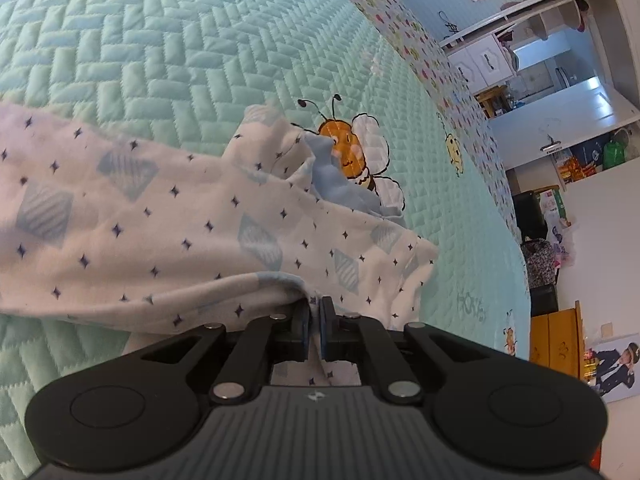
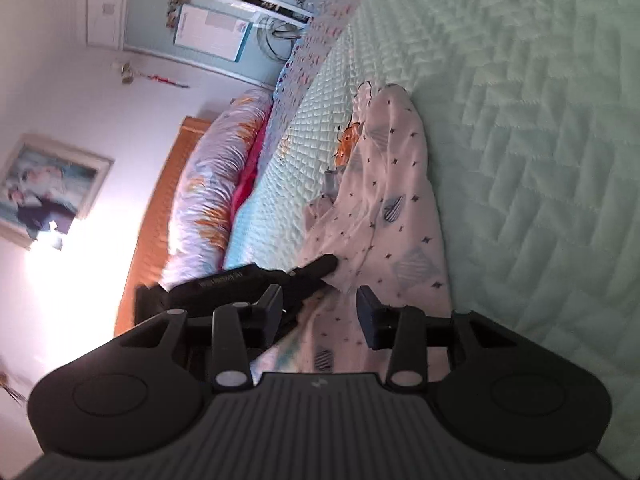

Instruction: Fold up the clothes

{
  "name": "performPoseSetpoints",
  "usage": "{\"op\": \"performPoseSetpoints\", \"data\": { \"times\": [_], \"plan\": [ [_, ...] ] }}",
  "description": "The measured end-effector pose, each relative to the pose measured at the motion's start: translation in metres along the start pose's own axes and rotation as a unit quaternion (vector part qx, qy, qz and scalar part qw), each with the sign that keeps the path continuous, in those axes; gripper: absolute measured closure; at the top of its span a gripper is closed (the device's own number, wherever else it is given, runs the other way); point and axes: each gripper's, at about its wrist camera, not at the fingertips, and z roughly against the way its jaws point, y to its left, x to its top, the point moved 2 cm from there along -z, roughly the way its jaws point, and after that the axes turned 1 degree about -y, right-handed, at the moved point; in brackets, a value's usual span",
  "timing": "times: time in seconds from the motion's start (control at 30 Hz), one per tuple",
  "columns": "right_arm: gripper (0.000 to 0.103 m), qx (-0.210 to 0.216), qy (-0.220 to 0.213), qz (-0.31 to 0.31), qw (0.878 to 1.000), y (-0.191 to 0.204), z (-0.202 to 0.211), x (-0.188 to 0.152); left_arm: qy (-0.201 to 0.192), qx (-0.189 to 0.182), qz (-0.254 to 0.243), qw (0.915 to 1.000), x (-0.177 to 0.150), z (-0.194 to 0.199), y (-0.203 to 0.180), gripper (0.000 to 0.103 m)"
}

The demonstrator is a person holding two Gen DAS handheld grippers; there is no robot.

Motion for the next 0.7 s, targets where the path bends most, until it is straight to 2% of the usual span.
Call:
{"op": "performPoseSetpoints", "data": {
  "times": [0.03,0.13,0.17,0.23,0.27,0.33,0.4,0.57,0.6,0.63,0.67,0.7],
  "plan": [
    [0.064,0.008,0.004,-0.002,1.0,-0.001,-0.001,0.001,0.0,0.001,0.0,1.0,0.0,-0.001,0.0,0.101],
    [0.084,0.029,0.02,-0.007,0.999,-0.005,-0.005,0.001,0.002,0.001,0.003,1.0,0.001,-0.004,0.0,0.101],
    [0.085,0.028,0.029,-0.005,0.999,-0.005,-0.009,-0.001,0.003,0.002,0.003,1.0,0.001,-0.005,0.0,0.101],
    [0.085,0.005,0.056,0.005,0.998,-0.009,-0.021,-0.004,0.003,0.002,0.004,1.0,0.003,-0.006,0.0,0.101],
    [0.088,-0.022,0.07,0.007,0.997,-0.014,-0.027,-0.004,0.004,0.003,0.005,1.0,0.003,-0.007,0.0,0.101],
    [0.097,-0.036,0.087,-0.002,0.996,-0.02,-0.03,-0.008,0.004,0.003,0.004,1.0,0.004,-0.008,0.0,0.101],
    [0.093,-0.035,0.079,0.01,0.996,-0.011,-0.023,-0.006,0.004,0.003,0.002,1.0,0.004,-0.008,-0.001,0.101],
    [0.091,-0.012,0.06,0.02,0.998,0.004,-0.022,0.001,0.002,0.0,0.007,1.0,0.003,-0.008,0.002,0.101],
    [0.091,-0.04,0.079,0.03,0.996,0.001,-0.031,-0.002,0.002,-0.001,0.01,1.0,0.002,-0.008,0.003,0.101],
    [0.101,-0.063,0.094,0.035,0.993,-0.005,-0.038,-0.005,0.002,-0.001,0.011,0.9999,0.002,-0.008,0.003,0.101],
    [0.103,-0.085,0.11,0.04,0.99,-0.011,-0.046,-0.008,0.001,-0.002,0.008,1.0,0.002,-0.007,0.002,0.101],
    [0.103,-0.074,0.1,0.038,0.991,-0.009,-0.041,-0.007,0.0,-0.002,0.006,1.0,0.001,-0.007,0.002,0.101]
  ]
}}
